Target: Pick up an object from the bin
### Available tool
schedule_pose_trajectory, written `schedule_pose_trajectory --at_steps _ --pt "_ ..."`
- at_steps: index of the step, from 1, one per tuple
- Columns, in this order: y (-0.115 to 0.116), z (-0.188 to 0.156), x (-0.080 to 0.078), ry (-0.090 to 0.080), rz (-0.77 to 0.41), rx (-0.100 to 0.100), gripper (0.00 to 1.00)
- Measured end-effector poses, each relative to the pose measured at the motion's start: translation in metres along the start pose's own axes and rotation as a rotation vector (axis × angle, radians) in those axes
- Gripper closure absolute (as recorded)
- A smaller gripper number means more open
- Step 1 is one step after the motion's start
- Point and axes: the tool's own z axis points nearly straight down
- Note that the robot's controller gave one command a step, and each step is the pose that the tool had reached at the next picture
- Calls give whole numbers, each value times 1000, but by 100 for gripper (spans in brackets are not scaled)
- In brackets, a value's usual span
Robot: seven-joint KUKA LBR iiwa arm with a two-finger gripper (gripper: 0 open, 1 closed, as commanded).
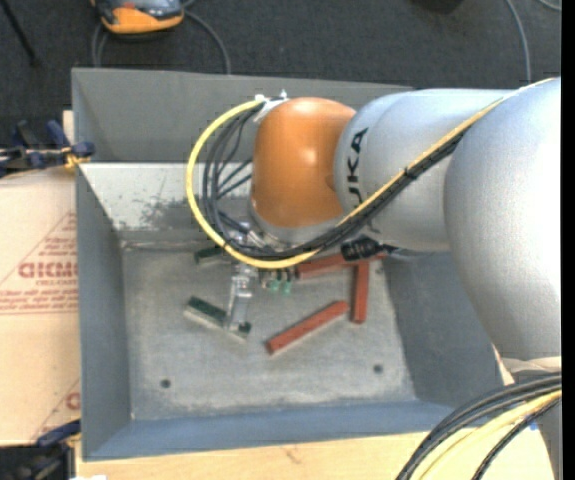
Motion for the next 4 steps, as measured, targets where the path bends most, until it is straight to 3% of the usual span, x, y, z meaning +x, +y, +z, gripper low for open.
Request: schedule_pose_trajectory --at_steps 1,2,3,4 --pt "3 10 2 3 175 -1 0" --pt "14 61 5 -4 143 -2 0" --pt "16 78 4 -10 294 -8 100" --pt "15 76 5 -6 316 -7 100"
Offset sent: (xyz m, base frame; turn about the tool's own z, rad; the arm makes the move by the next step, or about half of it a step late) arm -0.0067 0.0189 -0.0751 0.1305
